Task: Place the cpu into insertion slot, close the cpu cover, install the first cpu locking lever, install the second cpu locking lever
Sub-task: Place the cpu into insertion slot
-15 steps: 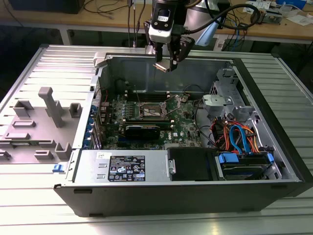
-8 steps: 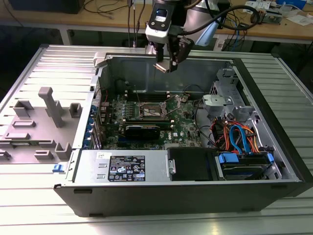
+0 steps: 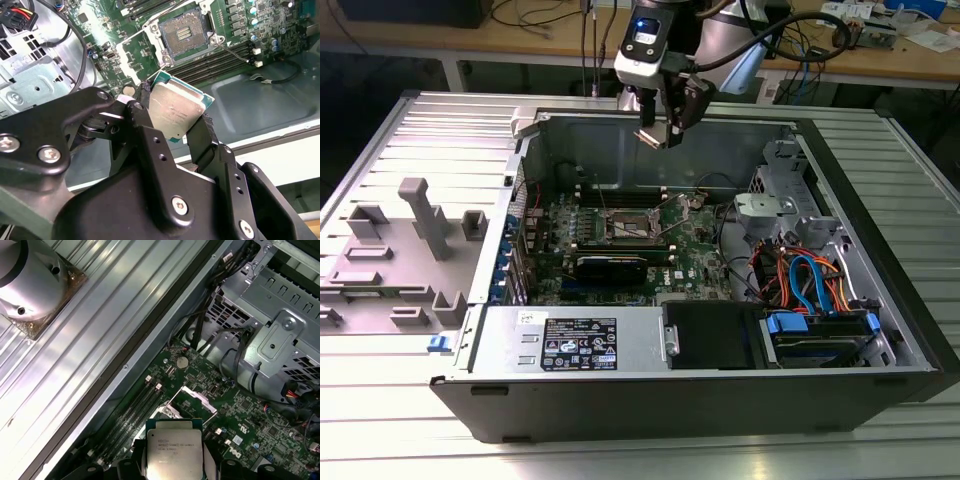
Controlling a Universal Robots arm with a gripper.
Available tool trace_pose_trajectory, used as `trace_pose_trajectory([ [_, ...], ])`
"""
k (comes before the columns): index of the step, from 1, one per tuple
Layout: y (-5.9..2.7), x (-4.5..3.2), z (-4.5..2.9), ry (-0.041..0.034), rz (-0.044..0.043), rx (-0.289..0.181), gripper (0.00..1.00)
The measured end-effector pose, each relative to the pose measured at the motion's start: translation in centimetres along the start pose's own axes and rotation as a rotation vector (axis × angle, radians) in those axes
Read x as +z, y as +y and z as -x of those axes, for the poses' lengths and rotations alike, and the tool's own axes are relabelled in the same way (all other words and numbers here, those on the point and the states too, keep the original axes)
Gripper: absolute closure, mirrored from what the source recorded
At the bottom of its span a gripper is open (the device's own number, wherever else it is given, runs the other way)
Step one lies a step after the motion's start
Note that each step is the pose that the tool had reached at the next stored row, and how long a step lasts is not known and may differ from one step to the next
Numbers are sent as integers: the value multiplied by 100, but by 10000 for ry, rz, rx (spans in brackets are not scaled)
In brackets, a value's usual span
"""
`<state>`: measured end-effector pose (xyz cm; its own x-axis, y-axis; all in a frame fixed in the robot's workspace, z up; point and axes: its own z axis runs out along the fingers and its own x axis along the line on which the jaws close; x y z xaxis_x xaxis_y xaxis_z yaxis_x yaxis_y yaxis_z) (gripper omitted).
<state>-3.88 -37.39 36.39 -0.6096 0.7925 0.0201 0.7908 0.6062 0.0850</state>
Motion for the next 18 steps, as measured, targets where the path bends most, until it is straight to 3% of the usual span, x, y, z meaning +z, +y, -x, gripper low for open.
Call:
trace_pose_trajectory([
  [10, 0, 4, 0, -23, 4, 263, 46],
  [18, -5, 12, 6, -74, 17, 866, 46],
])
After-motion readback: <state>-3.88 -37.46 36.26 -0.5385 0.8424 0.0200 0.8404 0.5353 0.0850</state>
